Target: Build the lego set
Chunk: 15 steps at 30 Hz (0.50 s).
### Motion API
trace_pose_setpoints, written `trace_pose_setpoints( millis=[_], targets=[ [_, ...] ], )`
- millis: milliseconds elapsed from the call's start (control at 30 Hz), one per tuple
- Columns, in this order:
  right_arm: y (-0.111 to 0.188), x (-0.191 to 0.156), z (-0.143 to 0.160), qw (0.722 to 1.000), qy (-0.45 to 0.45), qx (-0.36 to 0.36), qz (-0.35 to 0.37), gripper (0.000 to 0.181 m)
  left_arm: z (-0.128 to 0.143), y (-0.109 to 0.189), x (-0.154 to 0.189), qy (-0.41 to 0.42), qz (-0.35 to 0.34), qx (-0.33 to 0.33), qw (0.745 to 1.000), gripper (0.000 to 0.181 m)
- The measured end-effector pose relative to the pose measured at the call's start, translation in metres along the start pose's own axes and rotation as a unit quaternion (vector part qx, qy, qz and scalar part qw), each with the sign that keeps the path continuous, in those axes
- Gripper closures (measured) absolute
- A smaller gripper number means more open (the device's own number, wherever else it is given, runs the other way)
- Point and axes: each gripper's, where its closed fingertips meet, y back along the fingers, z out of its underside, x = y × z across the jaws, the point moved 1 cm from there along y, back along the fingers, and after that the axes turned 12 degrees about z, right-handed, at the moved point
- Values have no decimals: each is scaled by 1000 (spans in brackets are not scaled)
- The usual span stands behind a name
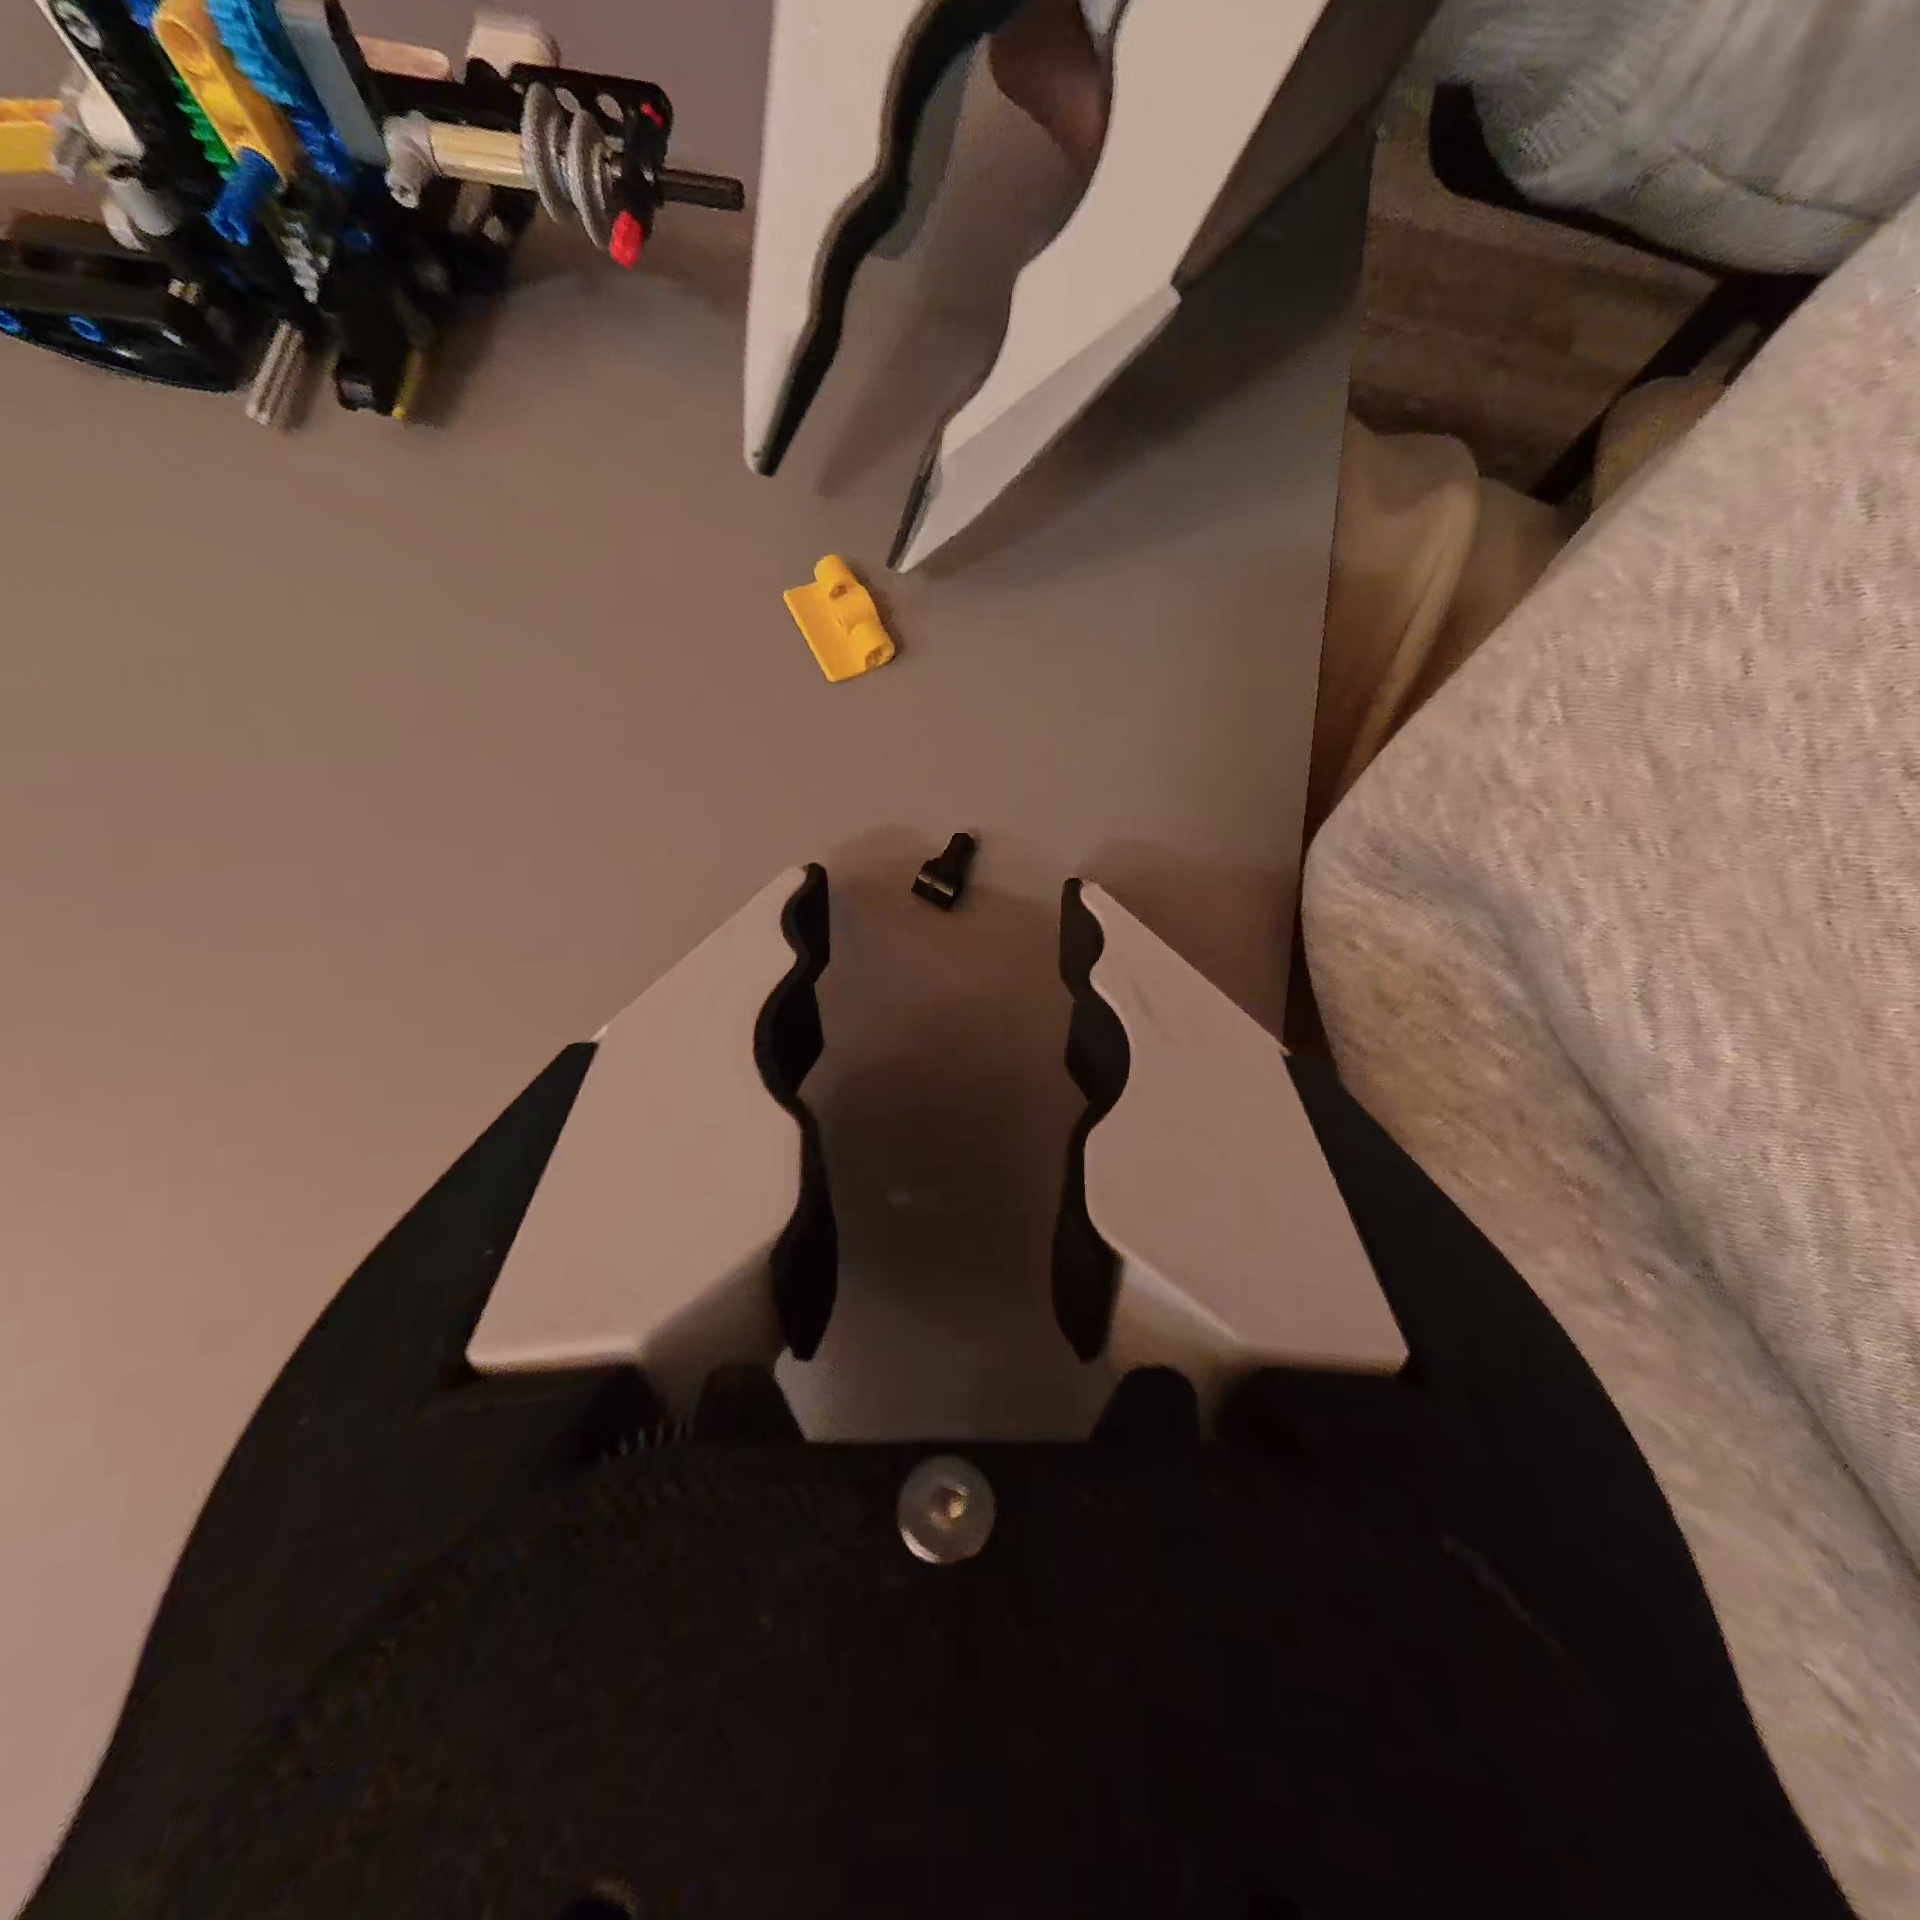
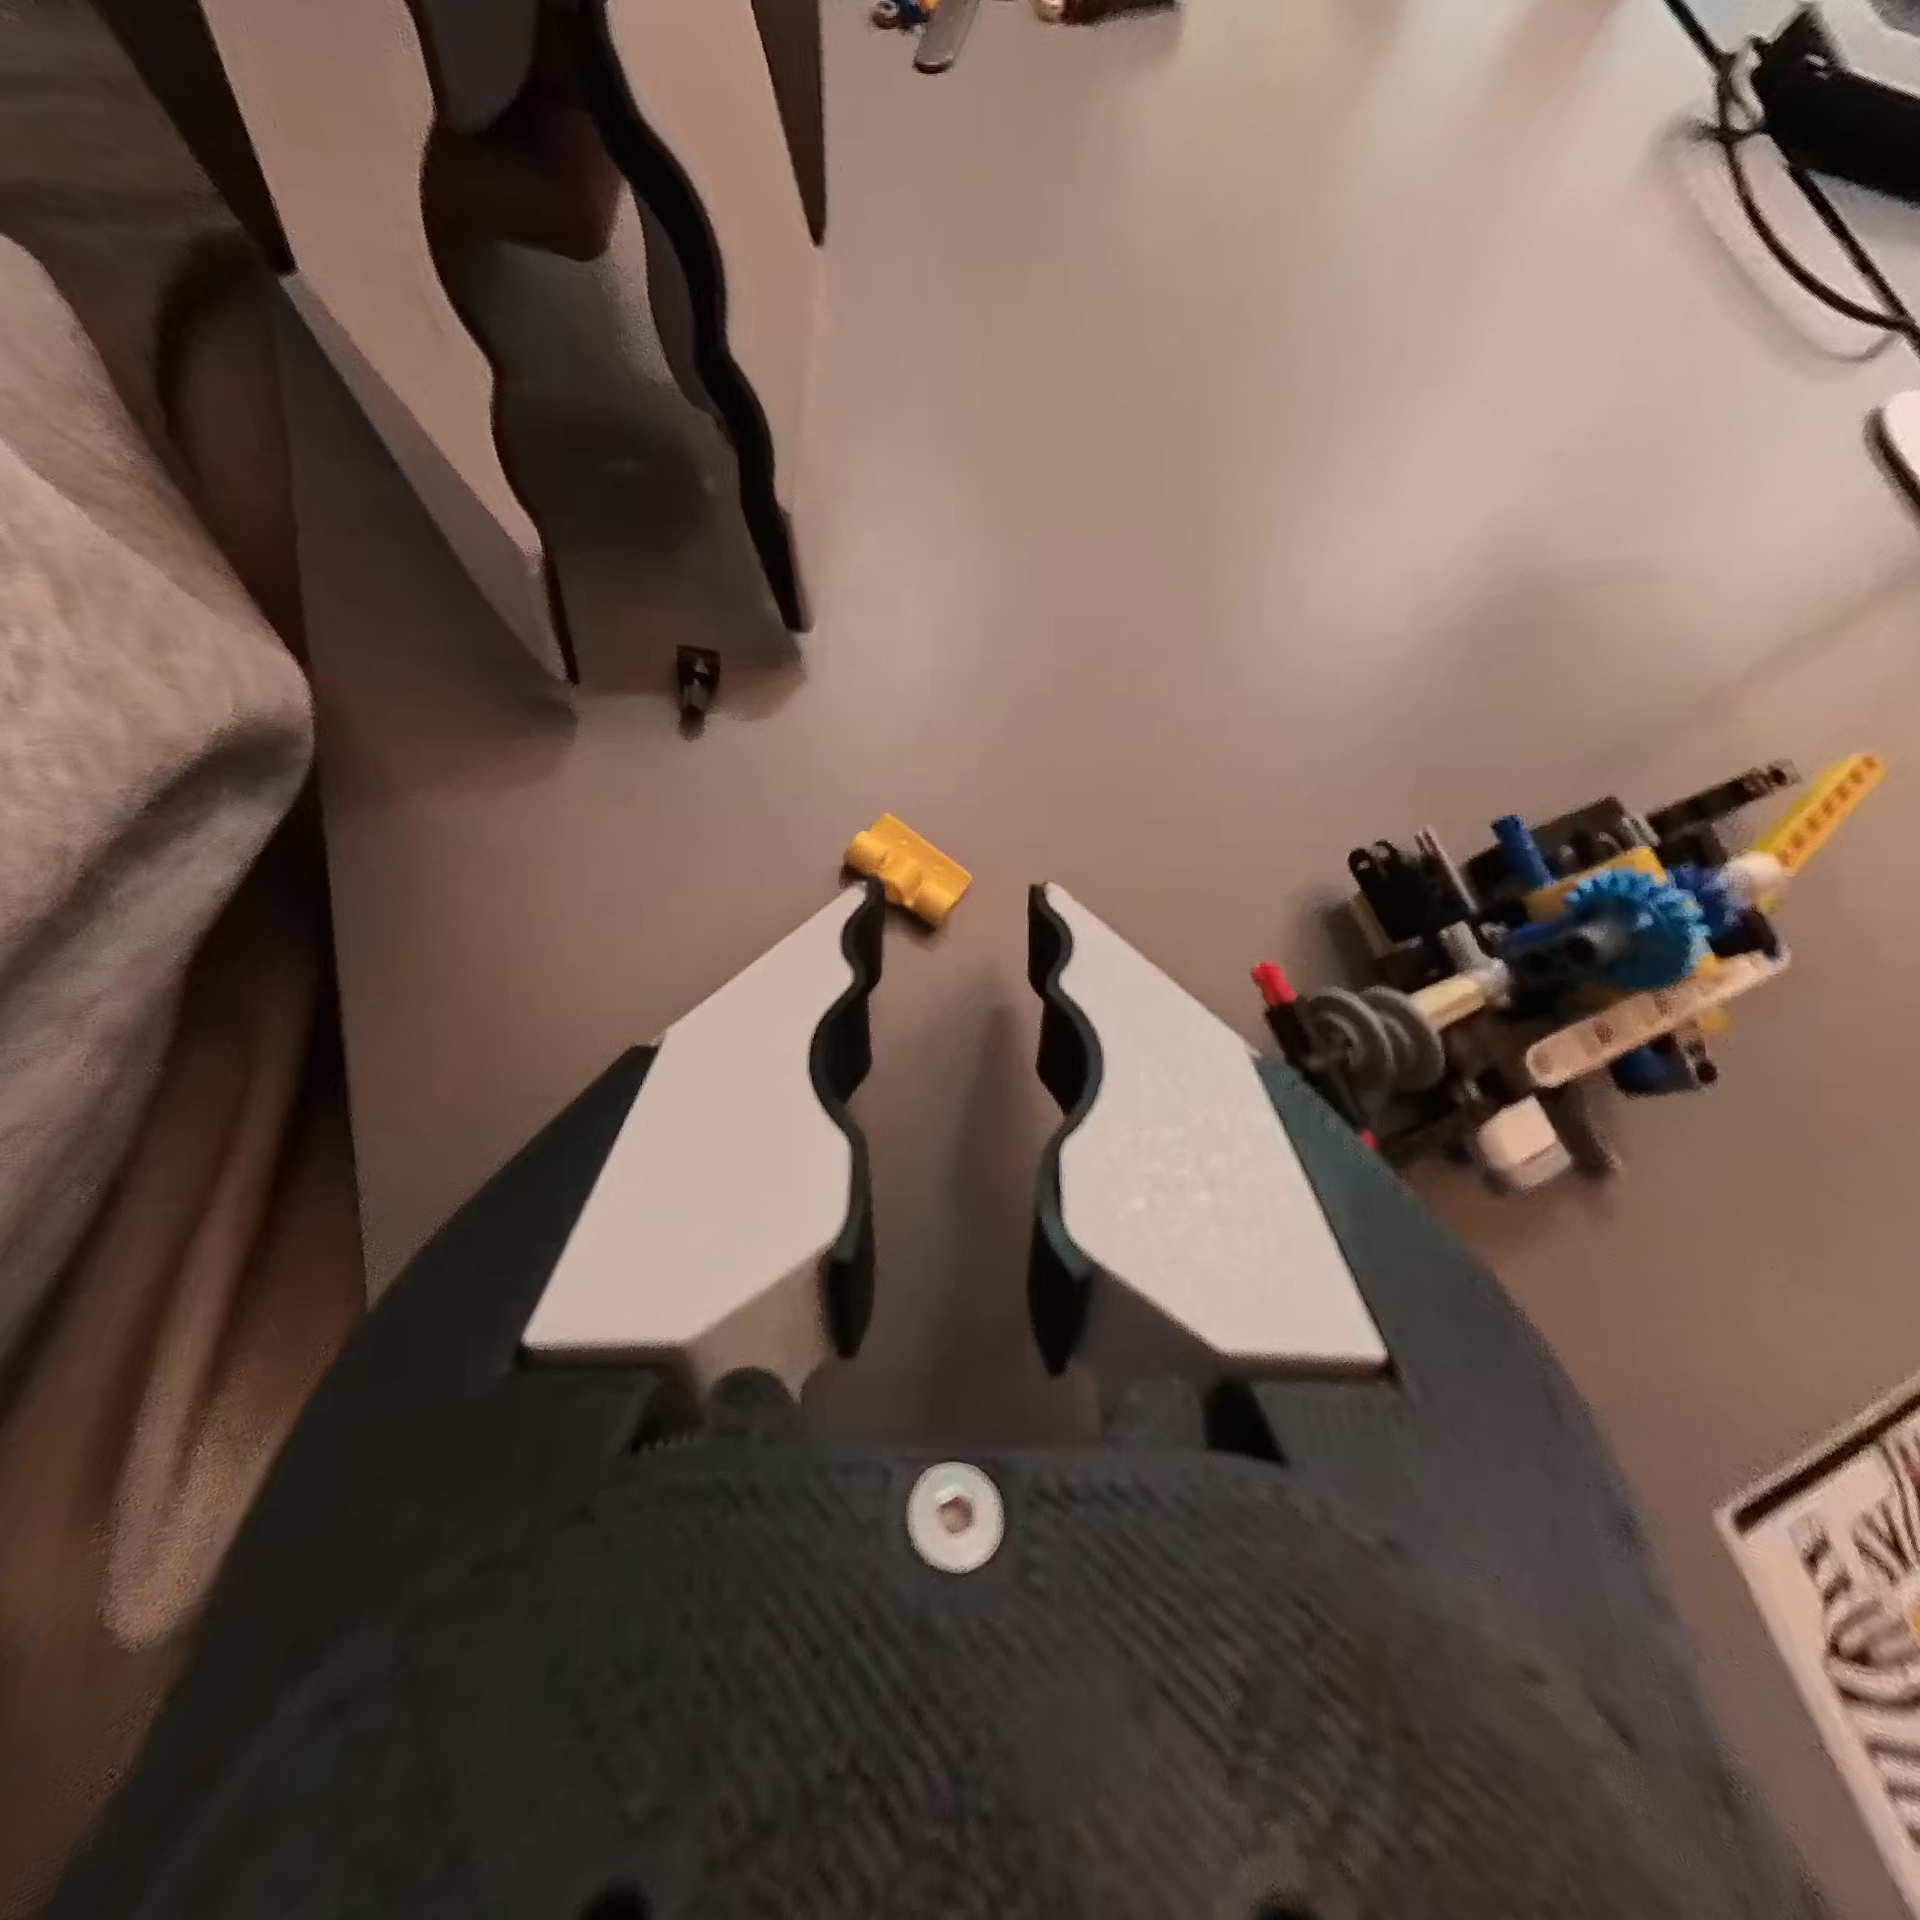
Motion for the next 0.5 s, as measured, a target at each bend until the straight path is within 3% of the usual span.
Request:
trace_pose_setpoints(
  millis=[33,200,500],
  targets=[
    [-1,0,-2,1000,5,2,-19,154,1,-1,0,3,4,-3,1000,140],
    [-6,-7,-2,995,32,-13,-98,150,3,-3,0,13,13,-12,1000,149],
    [-9,-15,3,992,30,-19,-122,154,2,-4,1,14,23,-11,1000,175]
  ],
)
